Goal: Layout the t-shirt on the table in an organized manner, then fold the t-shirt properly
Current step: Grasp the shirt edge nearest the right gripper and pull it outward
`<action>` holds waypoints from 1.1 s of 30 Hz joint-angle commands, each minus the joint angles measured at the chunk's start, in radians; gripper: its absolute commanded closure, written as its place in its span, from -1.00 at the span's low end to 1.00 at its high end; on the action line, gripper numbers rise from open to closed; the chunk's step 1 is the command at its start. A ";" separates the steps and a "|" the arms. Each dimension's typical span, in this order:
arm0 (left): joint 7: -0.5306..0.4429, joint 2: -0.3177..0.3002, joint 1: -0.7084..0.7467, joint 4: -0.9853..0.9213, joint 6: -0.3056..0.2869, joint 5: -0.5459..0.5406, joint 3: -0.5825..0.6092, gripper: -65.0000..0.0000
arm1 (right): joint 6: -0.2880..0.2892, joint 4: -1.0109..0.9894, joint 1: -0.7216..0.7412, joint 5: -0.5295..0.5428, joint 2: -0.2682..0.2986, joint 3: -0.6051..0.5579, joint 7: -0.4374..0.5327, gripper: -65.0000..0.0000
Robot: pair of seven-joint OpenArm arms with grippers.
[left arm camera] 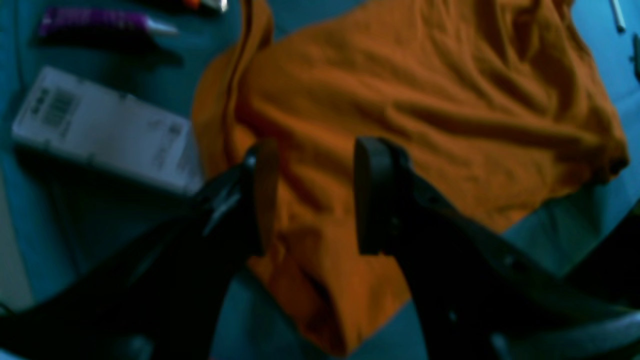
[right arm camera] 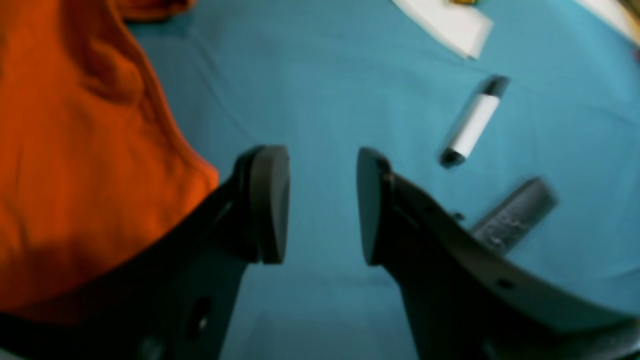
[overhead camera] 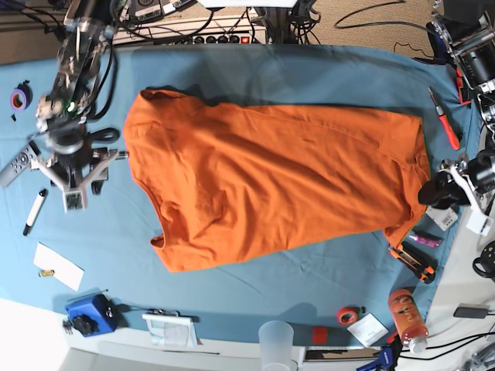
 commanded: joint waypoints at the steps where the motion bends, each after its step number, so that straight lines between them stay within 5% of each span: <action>1: -0.024 -0.028 -0.021 0.020 0.001 0.006 -0.008 0.27 | 0.014 -0.040 0.066 0.023 0.017 0.002 0.031 0.30; 15: -0.060 -0.027 -0.060 0.022 0.002 0.113 -0.008 0.27 | 0.208 -0.864 0.588 0.306 0.019 0.001 0.031 0.30; 26: -0.060 -0.027 -0.060 0.022 0.002 0.109 -0.008 0.27 | 0.212 -1.008 0.644 0.304 -0.047 0.001 0.088 0.30; 33: -0.059 -0.027 -0.059 0.022 0.034 0.109 -0.008 0.27 | 0.143 -1.009 0.638 0.184 -0.116 0.001 0.149 0.30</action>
